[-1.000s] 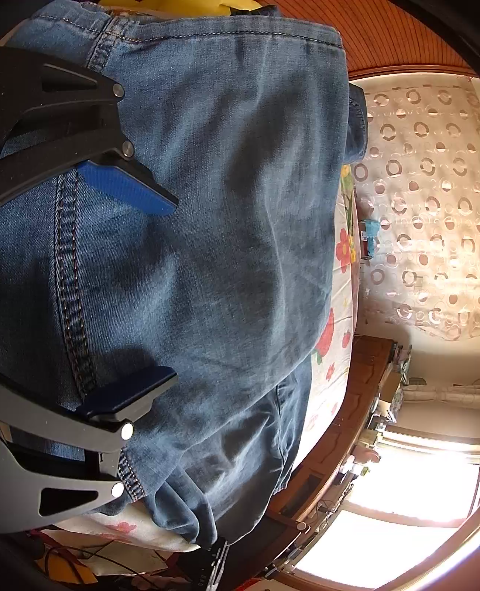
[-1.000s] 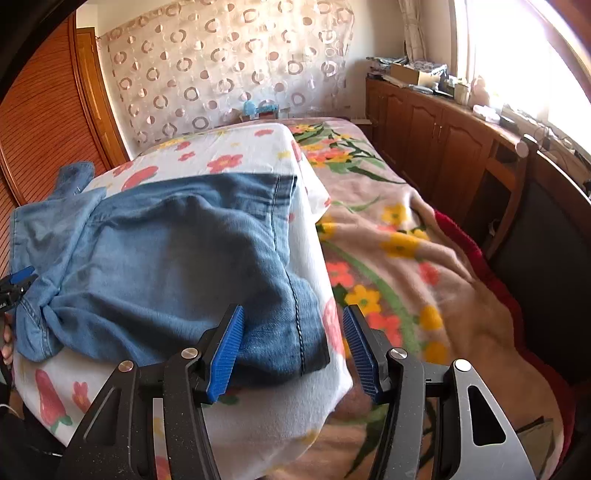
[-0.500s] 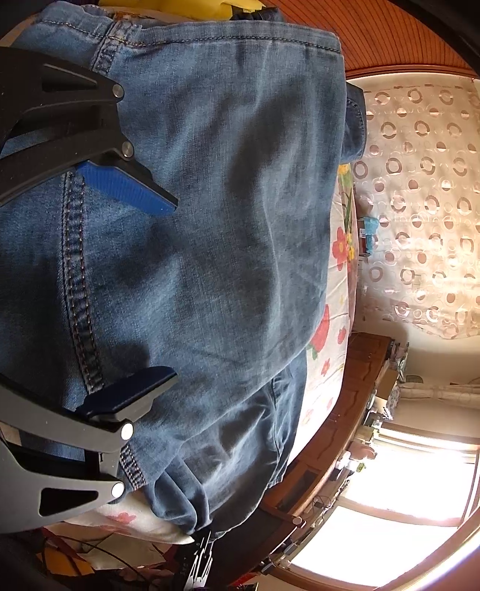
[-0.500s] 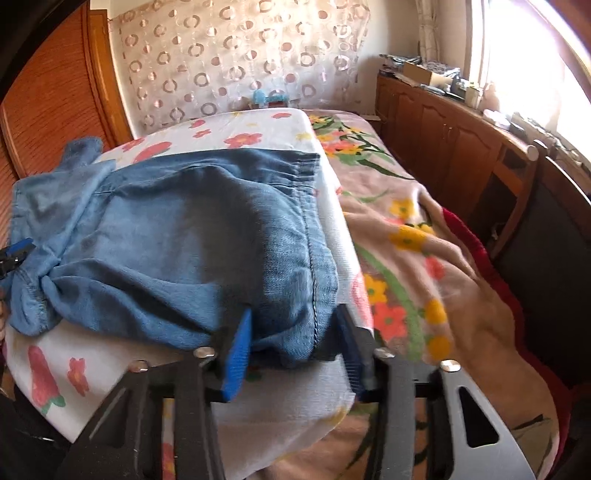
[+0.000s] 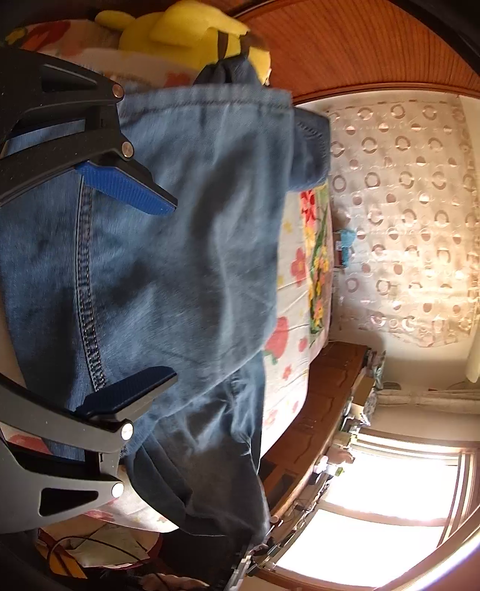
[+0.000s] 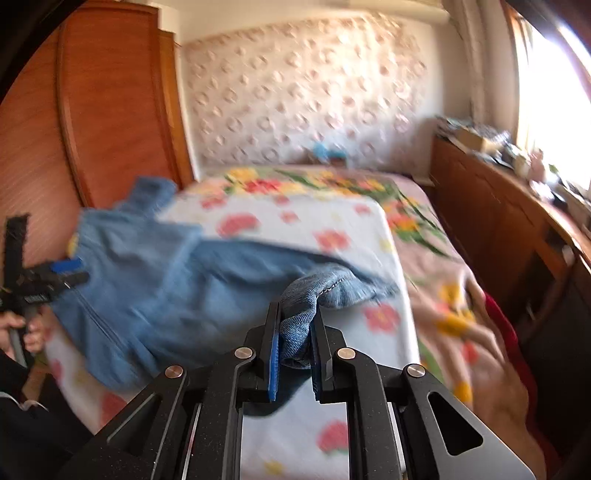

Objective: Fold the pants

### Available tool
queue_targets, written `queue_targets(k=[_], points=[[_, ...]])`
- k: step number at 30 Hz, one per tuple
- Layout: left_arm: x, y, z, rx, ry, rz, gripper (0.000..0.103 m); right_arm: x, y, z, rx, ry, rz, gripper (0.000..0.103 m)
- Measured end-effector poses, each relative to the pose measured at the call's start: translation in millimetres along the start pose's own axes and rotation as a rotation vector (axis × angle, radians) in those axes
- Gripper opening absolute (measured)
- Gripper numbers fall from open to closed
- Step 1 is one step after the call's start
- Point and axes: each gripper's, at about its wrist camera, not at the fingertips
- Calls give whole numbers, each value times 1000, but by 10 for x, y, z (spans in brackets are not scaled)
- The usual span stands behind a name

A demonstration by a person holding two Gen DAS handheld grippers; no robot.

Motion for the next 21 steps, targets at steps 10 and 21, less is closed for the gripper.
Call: queue_targets(k=[10,21], points=[[101,167,510,46,-96,6,85,711,855,22,188,-113,178,13],[53,452,762,99,-124,40,85,985,1614,-77,452,-80,280,39]])
Point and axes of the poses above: each gripper's, at about its wrist camera, not at the fingertips, and z roughly against the way its jaws point, y to its left, x to its top, and after that the axes turned 6 degrees about -x, right-handed
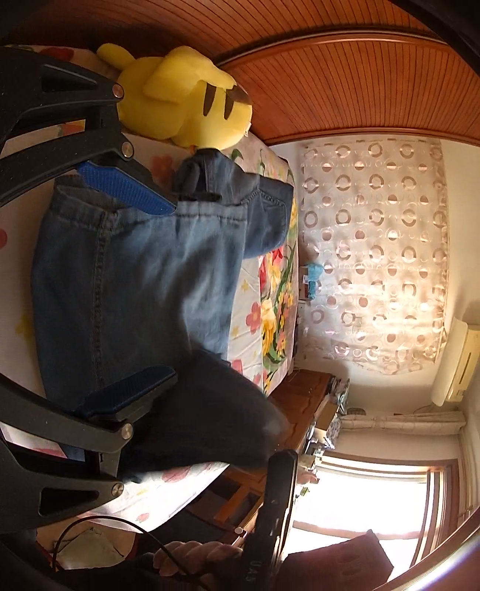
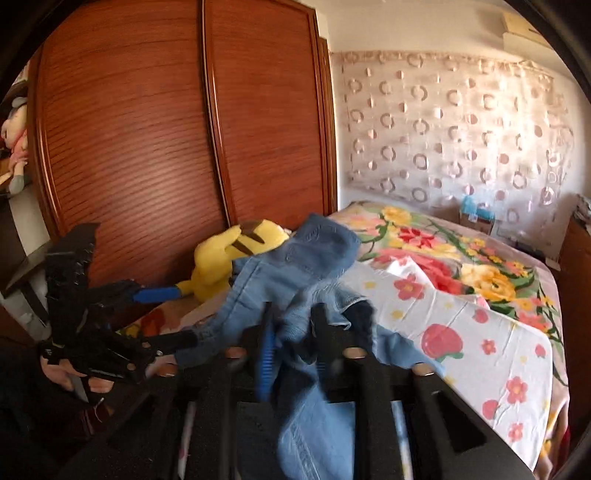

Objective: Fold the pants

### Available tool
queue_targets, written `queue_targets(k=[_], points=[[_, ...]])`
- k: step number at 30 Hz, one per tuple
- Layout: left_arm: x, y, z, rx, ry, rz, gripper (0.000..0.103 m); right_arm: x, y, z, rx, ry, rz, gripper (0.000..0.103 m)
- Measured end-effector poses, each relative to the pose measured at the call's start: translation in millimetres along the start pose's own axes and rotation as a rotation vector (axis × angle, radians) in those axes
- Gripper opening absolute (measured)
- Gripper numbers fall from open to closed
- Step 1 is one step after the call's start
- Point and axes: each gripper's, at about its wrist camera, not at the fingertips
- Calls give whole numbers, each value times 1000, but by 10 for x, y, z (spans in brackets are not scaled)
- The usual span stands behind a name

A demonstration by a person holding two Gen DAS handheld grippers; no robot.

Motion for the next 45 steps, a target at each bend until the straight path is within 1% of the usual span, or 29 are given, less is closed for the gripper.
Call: queue_targets(k=[2,5,7,10,16,19,21,23,26,28,29,30,31,33,34,35,36,39,42,45], points=[[-22,45,-21,2,7,9,85,-32,-127,10,-20,1,-18,50],[-54,76,-109,-2,25,23,85,-72,-252,-36,-57,11,-47,50],[-97,55,-199,-11,46,26,85,-52,-188,-139,-99,25,-48,50],[-156,6,-295,-27,74,25,85,-175,-224,-190,-133,60,-72,50],[-184,-208,-492,-63,113,-14,85,-329,-278,-469,-151,136,-128,50],[-141,-308,-574,-83,120,-34,85,-401,-269,-600,-136,166,-160,50],[-107,-377,-654,-99,124,-47,85,-432,-233,-650,-127,180,-184,50],[-80,-435,-773,-132,127,-60,85,-454,-261,-662,-125,189,-206,50],[-56,-486,-909,-162,130,-74,85,-493,-294,-719,-124,196,-241,50],[-38,-521,-969,-166,122,-91,84,-518,-335,-709,-131,198,-254,50],[-34,-536,-997,-167,120,-99,79,-530,-364,-700,-133,199,-261,50],[-31,-541,-1030,-167,126,-103,68,-546,-385,-681,-135,200,-268,50],[-30,-538,-1055,-167,134,-104,62,-555,-410,-670,-138,201,-276,50],[-43,-519,-1076,-177,147,-102,33,-573,-445,-648,-140,200,-289,50],[-42,-507,-1072,-184,151,-99,26,-575,-452,-638,-141,199,-294,50],[-42,-496,-1047,-185,149,-100,16,-597,-460,-606,-143,197,-297,50],[-41,-484,-1000,-184,140,-102,10,-580,-453,-588,-144,195,-298,50],[-3,-439,-805,-193,102,-94,9,-648,-488,-686,-148,189,-301,50],[74,-357,-505,-197,42,-79,8,-642,-476,-692,-148,178,-311,50],[159,-231,-223,-187,-19,-53,8,-758,-534,-681,-139,165,-313,50]])
Point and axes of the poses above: each gripper's, at about its wrist camera, not at the fingertips, and z roughly against the way its jaws point, y to its left, x to its top, and after that the axes turned 6 degrees about -x, right-handed
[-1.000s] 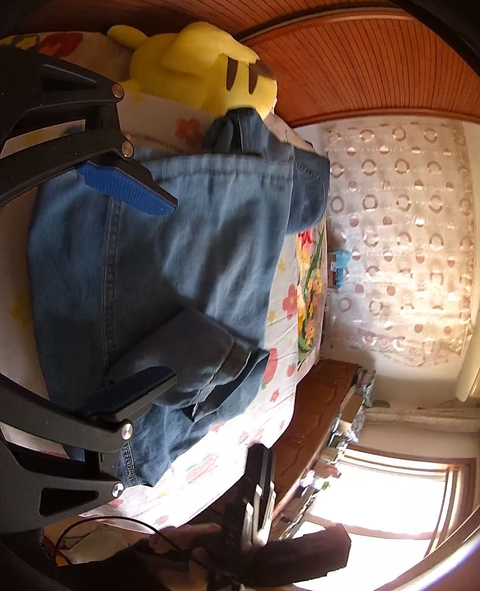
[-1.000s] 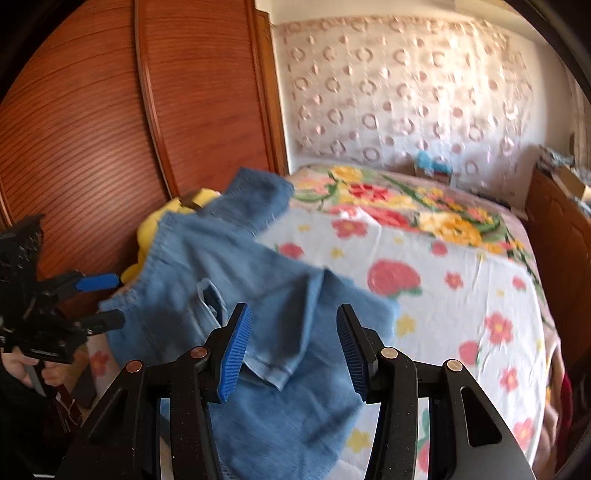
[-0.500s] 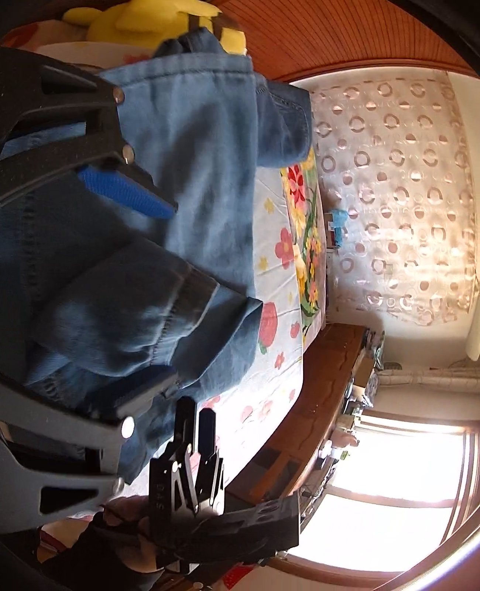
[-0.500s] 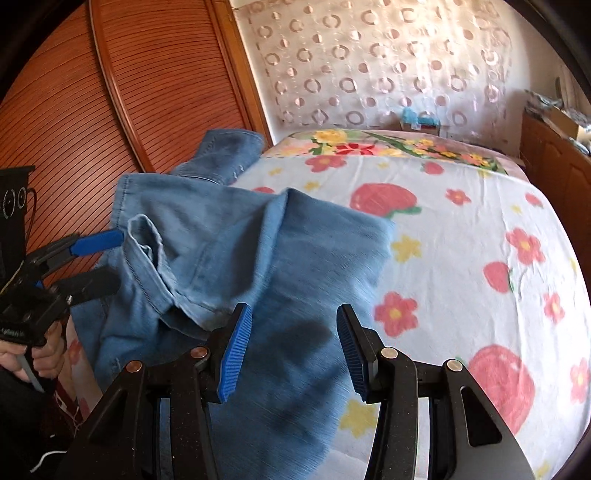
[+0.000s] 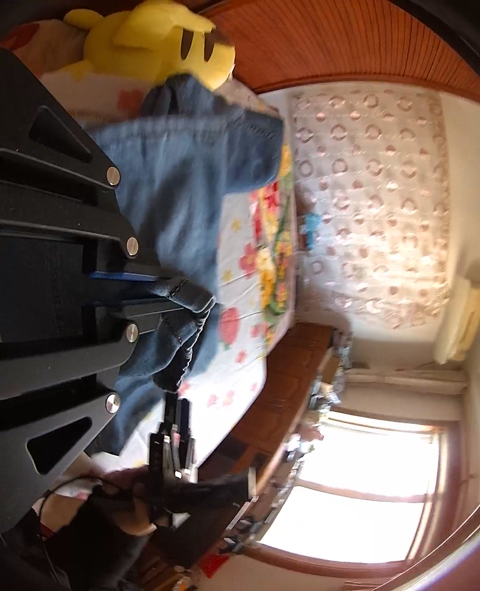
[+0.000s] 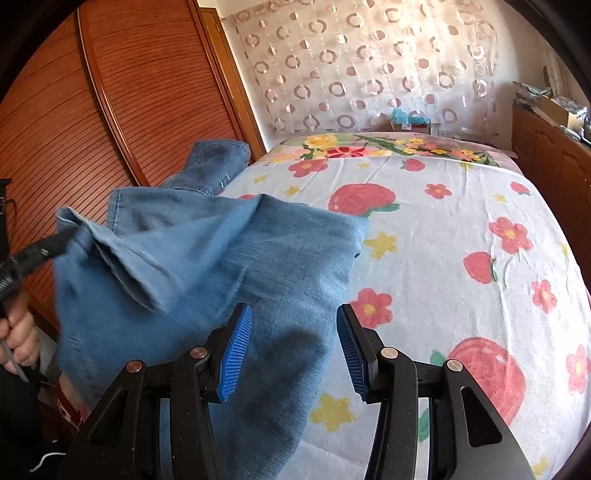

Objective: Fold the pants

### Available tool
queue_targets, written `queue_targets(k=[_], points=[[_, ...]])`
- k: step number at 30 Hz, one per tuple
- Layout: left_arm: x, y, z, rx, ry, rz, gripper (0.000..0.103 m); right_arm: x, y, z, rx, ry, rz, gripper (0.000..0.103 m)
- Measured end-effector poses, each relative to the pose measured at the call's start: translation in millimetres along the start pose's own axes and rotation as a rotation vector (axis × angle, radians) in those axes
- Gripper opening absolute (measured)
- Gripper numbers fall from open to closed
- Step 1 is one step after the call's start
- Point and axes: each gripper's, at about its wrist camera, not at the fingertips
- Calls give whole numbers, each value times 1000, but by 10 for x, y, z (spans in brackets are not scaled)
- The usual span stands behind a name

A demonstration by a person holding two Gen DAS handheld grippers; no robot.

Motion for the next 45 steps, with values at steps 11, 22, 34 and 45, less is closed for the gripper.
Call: queue_targets(k=[11,22,34,45], points=[[-321,424,86,83,97,94,13,-9,188,-37,36,-21,64,50],[-444,501,175,118,78,115,48,88,404,-166,50,9,115,50],[-604,506,-6,136,137,97,48,348,922,-611,206,136,171,50],[-702,695,219,167,106,134,48,685,1303,-1055,248,220,295,3]])
Point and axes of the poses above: each gripper's, at about its wrist camera, not at the fingertips, and z roughly against the way its jaws point, y to its left, x to its top, and after that the axes turned 6 degrees about -x, right-handed
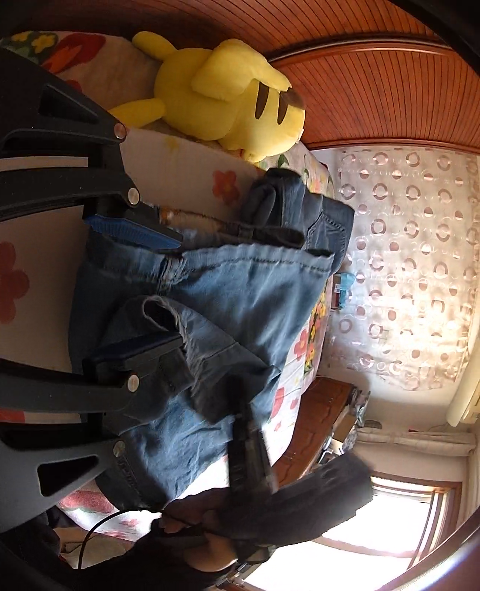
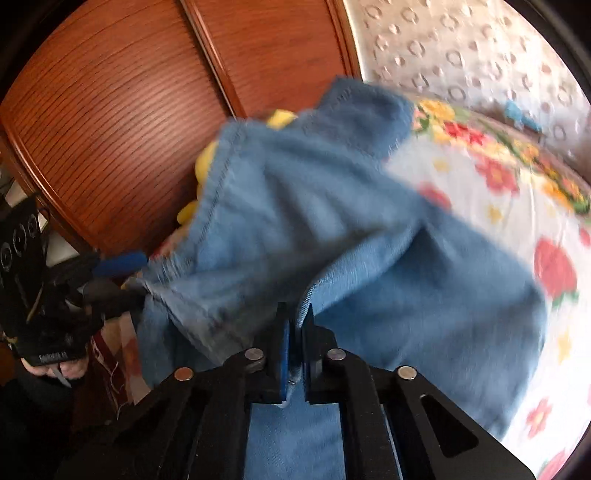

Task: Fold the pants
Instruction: 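Grip the jeans hem with the right tool and fold it over, then open the right tool and move both tools back from the folded jeans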

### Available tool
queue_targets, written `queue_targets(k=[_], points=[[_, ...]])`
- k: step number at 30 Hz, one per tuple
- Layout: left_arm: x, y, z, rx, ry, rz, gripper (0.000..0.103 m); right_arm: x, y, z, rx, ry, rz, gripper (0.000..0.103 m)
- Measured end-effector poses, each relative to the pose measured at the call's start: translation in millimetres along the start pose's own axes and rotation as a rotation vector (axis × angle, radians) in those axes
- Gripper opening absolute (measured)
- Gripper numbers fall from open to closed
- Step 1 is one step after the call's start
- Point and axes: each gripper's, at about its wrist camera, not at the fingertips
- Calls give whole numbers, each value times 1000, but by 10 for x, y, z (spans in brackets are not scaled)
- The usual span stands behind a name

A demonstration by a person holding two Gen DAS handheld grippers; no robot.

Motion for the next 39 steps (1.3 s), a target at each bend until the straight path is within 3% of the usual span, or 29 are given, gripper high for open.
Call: queue_targets(k=[7,11,13,17,18,25,33,39], points=[[78,47,130,7,-47,-2,48,622,191,-64,-25,-105,39,3],[117,29,105,0,-53,-6,48,799,258,-250,-49,-109,1,5],[147,-15,65,-9,-55,-15,48,786,280,-302,-42,-95,-25,16],[160,-121,-15,-26,-46,-34,48,849,313,-336,-29,-108,-21,62],[156,-143,-38,-24,-41,-39,48,842,329,-312,-34,-116,-14,62],[84,-217,-123,-14,-6,-60,48,485,167,250,-153,-192,13,62],[137,-346,-72,-39,-31,-80,48,-438,-321,805,-336,-231,-48,62],[110,-492,-167,0,8,-118,47,-1019,-578,860,-402,-192,-115,62]])
Point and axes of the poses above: each gripper's, at about its wrist camera, not at the fingertips, and z roughly against the way its jaws point, y to its left, x to its top, and after that the axes turned 6 degrees about -x, right-handed
